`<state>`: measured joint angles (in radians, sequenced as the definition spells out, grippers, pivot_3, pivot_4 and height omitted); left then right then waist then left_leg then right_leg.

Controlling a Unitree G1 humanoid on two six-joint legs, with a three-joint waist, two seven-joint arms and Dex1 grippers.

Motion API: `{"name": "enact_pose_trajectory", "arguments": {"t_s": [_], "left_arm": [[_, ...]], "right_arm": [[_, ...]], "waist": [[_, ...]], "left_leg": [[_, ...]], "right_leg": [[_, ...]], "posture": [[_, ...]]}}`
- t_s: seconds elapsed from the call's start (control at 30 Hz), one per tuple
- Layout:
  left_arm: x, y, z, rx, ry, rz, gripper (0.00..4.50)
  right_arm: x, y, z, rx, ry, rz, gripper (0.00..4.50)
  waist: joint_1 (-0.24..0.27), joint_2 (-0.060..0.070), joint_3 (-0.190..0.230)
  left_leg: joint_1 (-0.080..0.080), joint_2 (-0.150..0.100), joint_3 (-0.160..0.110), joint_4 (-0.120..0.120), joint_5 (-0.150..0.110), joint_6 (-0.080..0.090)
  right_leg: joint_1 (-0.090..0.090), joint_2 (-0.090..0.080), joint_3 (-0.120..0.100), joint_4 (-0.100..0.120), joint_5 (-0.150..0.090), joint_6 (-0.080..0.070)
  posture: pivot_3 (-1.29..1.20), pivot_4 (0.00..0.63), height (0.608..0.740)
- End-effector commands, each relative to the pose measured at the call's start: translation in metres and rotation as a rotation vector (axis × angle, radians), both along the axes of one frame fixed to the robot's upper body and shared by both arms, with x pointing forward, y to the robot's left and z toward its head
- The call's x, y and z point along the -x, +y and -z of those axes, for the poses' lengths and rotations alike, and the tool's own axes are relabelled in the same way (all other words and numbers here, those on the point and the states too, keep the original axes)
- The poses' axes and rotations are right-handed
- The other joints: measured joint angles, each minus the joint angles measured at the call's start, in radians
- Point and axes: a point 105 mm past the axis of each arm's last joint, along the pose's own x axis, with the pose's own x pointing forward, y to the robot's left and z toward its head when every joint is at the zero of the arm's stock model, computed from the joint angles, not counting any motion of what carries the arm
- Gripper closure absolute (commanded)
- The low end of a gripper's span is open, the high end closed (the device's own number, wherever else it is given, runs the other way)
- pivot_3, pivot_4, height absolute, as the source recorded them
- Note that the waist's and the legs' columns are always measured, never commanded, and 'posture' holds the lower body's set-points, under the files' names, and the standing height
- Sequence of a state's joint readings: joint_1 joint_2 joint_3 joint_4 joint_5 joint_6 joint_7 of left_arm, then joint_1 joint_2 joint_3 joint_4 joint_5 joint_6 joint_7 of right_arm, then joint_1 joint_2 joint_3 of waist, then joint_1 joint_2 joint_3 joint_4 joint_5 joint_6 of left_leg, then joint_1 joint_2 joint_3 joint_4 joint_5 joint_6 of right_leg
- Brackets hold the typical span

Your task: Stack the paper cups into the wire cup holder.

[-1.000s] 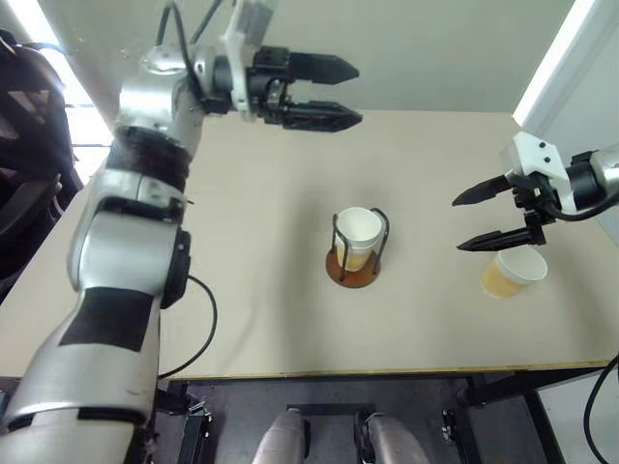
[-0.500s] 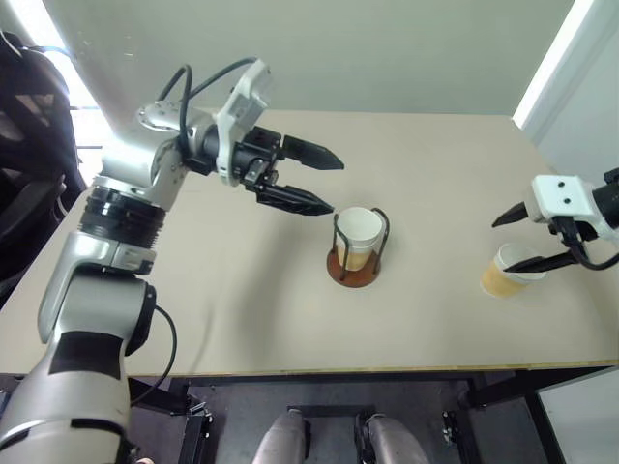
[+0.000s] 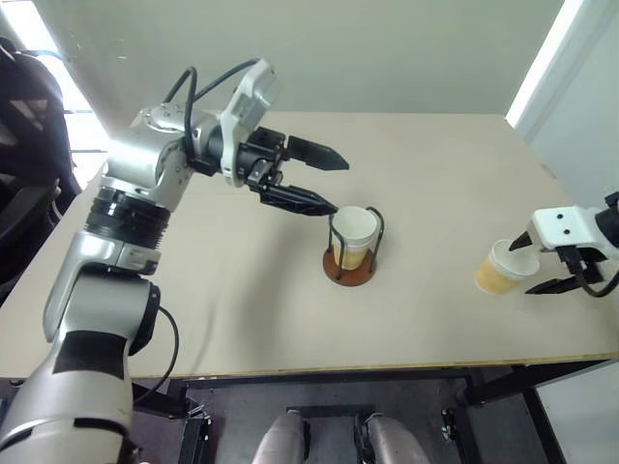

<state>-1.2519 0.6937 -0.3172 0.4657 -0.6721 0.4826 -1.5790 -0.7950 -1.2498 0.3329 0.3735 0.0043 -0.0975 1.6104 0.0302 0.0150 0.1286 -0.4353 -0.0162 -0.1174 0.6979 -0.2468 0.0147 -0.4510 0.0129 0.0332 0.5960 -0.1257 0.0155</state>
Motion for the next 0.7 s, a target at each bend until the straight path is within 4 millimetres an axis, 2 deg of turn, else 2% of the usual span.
{"name": "enact_pose_trajectory", "arguments": {"t_s": [0.03,0.43,0.53,0.7], "left_arm": [[0.009,0.002,-0.013,0.015,-0.05,0.045,0.04],[0.006,0.012,-0.011,0.032,-0.075,-0.002,0.04],[0.004,0.016,-0.01,0.034,-0.075,-0.018,0.0],[0.001,0.025,-0.002,0.019,-0.078,-0.054,0.0]], "right_arm": [[-0.003,-0.007,-0.001,0.05,-0.034,-0.008,0.43],[-0.008,-0.03,0.027,0.189,0.0,-0.013,0.43],[-0.011,-0.034,0.032,0.218,-0.004,-0.015,1.03],[-0.016,-0.032,0.034,0.232,-0.008,-0.02,2.81]], "waist": [[0.001,0.0,0.0],[0.0,0.0,0.0],[0.0,0.0,0.0],[0.0,0.001,0.0]], "left_leg": [[0.0,0.0,0.0,0.0,0.0,0.0],[0.0,0.0,0.0,-0.001,-0.001,0.001],[0.0,0.0,0.0,-0.001,-0.001,0.001],[0.0,0.0,0.0,-0.001,-0.001,0.001]], "right_leg": [[0.0,0.0,0.0,0.0,0.0,0.0],[0.0,0.0,0.0,-0.002,0.001,0.0],[0.0,0.0,0.0,-0.002,0.001,0.0],[0.0,0.0,0.0,-0.002,0.002,0.0]], "posture": [[0.0,0.15,0.74],[0.0,0.15,0.74],[0.0,0.15,0.74],[0.0,0.15,0.74]]}}
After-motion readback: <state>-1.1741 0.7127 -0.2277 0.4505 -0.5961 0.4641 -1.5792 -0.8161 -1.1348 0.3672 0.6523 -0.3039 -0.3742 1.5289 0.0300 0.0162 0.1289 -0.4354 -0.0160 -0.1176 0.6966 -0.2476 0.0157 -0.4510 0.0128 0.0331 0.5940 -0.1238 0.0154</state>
